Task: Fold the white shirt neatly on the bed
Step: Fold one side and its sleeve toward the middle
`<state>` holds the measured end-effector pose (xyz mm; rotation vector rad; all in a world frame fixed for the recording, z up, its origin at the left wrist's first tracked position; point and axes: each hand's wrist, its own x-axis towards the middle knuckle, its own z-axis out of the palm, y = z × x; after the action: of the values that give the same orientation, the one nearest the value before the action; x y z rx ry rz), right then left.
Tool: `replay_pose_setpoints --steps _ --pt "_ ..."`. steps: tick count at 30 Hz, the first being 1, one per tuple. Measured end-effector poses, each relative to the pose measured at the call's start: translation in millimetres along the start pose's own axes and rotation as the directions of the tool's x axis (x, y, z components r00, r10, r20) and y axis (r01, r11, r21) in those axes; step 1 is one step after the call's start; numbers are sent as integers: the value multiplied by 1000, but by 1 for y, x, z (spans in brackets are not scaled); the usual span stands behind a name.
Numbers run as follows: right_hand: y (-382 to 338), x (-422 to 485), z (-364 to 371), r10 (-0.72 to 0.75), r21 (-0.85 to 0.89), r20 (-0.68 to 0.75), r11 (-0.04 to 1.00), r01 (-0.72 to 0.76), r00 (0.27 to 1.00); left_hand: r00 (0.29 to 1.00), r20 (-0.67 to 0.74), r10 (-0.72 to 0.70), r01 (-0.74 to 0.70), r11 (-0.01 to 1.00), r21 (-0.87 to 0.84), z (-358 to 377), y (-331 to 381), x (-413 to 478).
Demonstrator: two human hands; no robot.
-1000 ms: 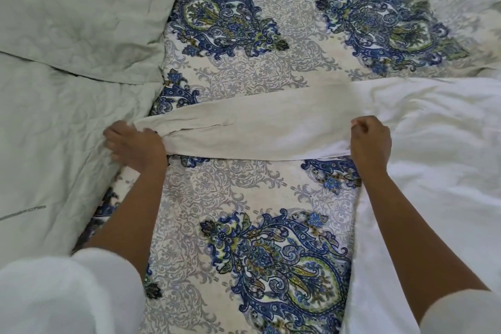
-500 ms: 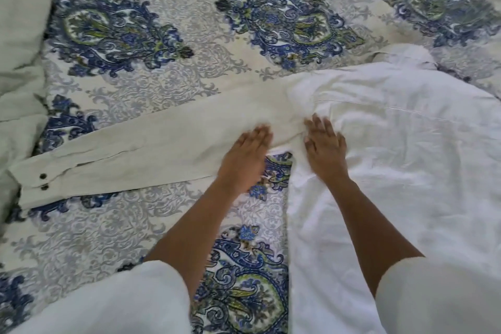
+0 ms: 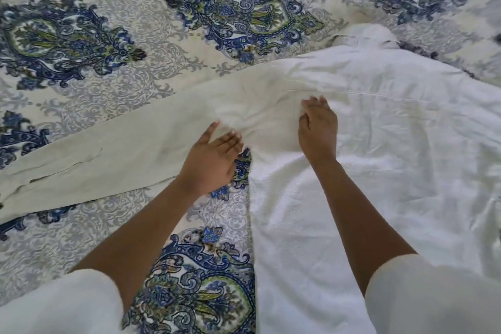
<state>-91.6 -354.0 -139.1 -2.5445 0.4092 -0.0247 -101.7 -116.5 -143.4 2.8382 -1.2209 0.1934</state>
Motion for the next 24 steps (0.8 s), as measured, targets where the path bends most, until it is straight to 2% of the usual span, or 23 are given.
replay_pose_setpoints --steps 2,4,6,8,10,12,14,16,18,20,23,24 --pt "11 9 -2 -15 -177 115 984 35 993 985 -110 -132 119 986 -121 -12 -1 17" --pt "17 21 -1 -77 -282 203 950 134 976 939 -104 -328 303 931 -204 -17 -5 56" --pt "18 33 1 -130 -318 209 928 193 969 866 20 -500 488 835 -255 -13 -16 98" --pt "25 44 4 -161 -325 167 922 209 973 763 237 -601 646 727 -234 -2 -29 137" --pt "31 47 10 -202 -330 113 916 229 973 684 383 -621 725 639 -259 8 -44 166" --pt "33 47 12 -228 -327 86 913 244 970 686 488 -540 727 484 -486 8 -54 190" --pt "35 50 13 -237 -312 76 917 249 968 685 586 -433 727 373 -576 3 -60 205" --pt "38 52 13 -238 -283 74 926 249 969 665 575 -477 744 350 -569 6 -70 210" --pt "39 53 12 -238 -268 66 931 247 969 646 467 -604 743 354 -569 18 -79 209" --pt "38 51 12 -233 -258 74 935 244 970 625 433 -650 744 326 -583 22 -78 205" --pt "35 53 10 -198 -182 74 961 208 977 665 534 -523 689 152 -709 20 -67 205" --pt "32 54 9 -179 -140 61 973 186 982 690 550 -471 674 142 -725 19 -65 205"
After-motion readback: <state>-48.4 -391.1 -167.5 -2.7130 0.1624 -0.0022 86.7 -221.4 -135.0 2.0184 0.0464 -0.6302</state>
